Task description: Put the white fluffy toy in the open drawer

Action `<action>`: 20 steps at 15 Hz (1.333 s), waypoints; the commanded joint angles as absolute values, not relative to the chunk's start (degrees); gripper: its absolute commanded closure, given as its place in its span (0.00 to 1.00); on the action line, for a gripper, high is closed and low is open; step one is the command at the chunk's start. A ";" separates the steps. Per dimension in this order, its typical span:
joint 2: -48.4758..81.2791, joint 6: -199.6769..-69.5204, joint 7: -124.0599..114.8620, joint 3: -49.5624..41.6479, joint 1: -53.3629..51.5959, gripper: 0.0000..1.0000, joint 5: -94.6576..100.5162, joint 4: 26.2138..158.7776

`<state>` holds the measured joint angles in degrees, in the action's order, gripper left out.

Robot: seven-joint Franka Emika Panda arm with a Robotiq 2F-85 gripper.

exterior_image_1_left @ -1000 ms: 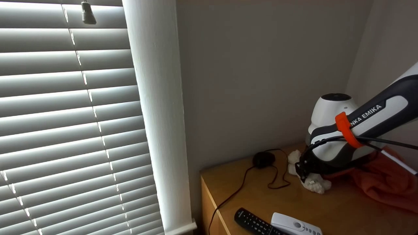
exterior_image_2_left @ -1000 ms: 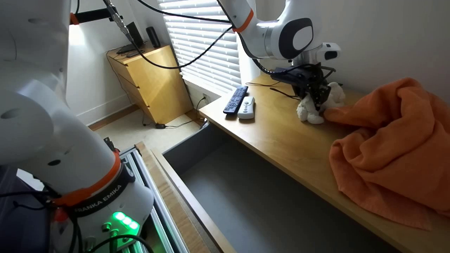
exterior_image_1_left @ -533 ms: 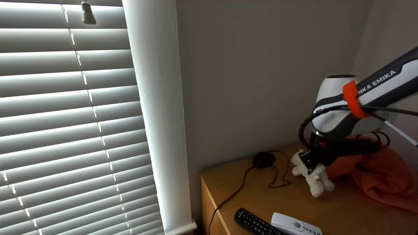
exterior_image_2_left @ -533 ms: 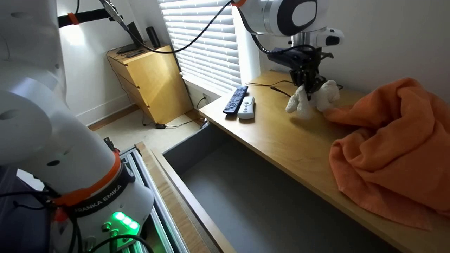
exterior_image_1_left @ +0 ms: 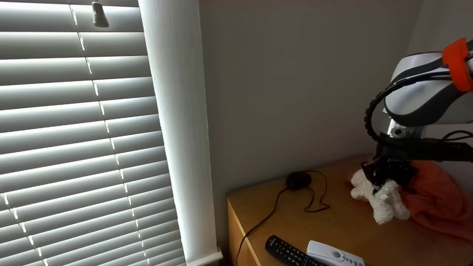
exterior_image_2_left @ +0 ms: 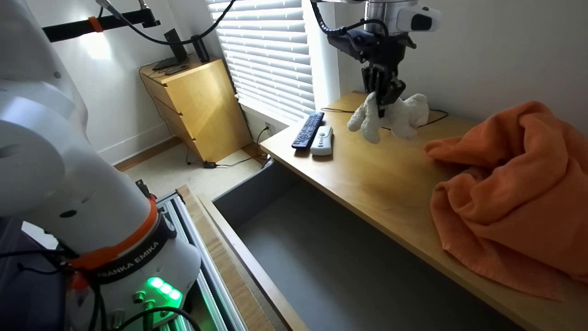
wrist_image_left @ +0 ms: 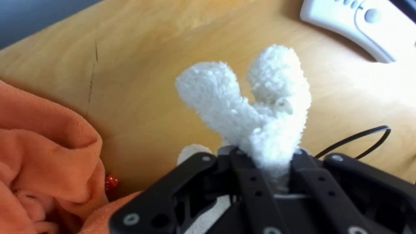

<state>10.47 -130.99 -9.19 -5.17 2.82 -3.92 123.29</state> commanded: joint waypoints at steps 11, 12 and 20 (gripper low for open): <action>-9.75 -150.43 -35.05 -8.50 11.52 0.95 -0.36 155.31; -10.02 -152.78 -38.45 -8.09 12.55 0.95 1.06 156.87; -6.20 -160.00 -71.17 -3.99 29.45 0.95 30.42 157.48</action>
